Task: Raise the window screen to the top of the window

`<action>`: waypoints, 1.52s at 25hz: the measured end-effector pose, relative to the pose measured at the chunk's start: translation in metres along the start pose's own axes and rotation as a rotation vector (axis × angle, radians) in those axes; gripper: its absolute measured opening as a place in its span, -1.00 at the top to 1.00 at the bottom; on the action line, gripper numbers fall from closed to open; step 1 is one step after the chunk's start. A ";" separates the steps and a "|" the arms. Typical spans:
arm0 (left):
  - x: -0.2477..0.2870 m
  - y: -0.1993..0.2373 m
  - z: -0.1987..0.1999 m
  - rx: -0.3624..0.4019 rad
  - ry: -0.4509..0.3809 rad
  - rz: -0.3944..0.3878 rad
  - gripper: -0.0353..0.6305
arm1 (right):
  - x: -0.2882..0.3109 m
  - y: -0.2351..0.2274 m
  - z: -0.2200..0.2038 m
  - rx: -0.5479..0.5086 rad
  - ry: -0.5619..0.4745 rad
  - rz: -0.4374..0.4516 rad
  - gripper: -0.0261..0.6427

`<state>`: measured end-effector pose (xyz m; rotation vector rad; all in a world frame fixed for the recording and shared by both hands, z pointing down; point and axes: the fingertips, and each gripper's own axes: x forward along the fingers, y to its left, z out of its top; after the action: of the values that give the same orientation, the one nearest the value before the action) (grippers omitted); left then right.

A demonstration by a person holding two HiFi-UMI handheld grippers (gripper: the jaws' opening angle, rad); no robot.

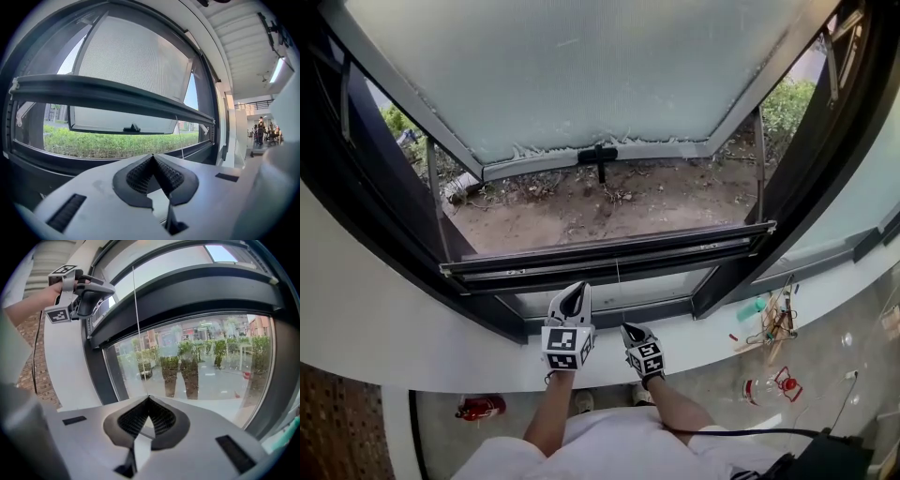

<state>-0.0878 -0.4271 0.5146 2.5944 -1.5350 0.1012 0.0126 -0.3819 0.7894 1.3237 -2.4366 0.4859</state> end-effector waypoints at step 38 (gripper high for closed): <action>-0.029 0.014 0.011 -0.040 -0.026 0.042 0.89 | -0.005 0.011 0.075 0.008 -0.207 0.019 0.92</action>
<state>-0.1140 -0.4097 0.5016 2.5434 -1.5840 0.0402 -0.0033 -0.4059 0.7194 1.4185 -2.6175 0.3811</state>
